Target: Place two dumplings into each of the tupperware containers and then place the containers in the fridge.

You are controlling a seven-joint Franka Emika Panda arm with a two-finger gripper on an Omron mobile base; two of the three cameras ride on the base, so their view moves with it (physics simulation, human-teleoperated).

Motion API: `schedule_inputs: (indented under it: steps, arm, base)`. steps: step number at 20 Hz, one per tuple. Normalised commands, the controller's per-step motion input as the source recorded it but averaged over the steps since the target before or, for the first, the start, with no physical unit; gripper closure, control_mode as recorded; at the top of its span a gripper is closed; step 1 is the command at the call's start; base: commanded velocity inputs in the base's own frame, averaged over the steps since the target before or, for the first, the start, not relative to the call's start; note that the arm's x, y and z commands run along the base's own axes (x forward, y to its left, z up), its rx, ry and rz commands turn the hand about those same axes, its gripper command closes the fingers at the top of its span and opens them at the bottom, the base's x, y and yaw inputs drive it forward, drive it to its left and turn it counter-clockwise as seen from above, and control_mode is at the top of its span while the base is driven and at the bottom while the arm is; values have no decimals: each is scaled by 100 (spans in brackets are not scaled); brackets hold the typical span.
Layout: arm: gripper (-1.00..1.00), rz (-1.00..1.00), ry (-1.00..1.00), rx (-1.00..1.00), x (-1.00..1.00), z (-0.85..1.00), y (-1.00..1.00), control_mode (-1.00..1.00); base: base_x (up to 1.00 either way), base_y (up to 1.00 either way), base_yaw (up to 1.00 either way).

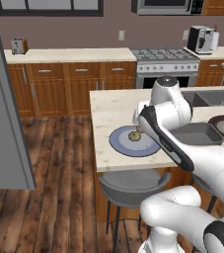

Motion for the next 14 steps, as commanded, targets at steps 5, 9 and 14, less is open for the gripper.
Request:
schedule_inputs:
  steps: [5,9,14]
  arm:
    - [-100,4,0,4,39,-27,27,-100]
    - [-100,0,0,0,27,-2,13,-100]
    - [-100,0,3,0,19,-20,5,-100]
  base:
    - [0,0,0]
    - [0,0,0]
    - [0,0,0]
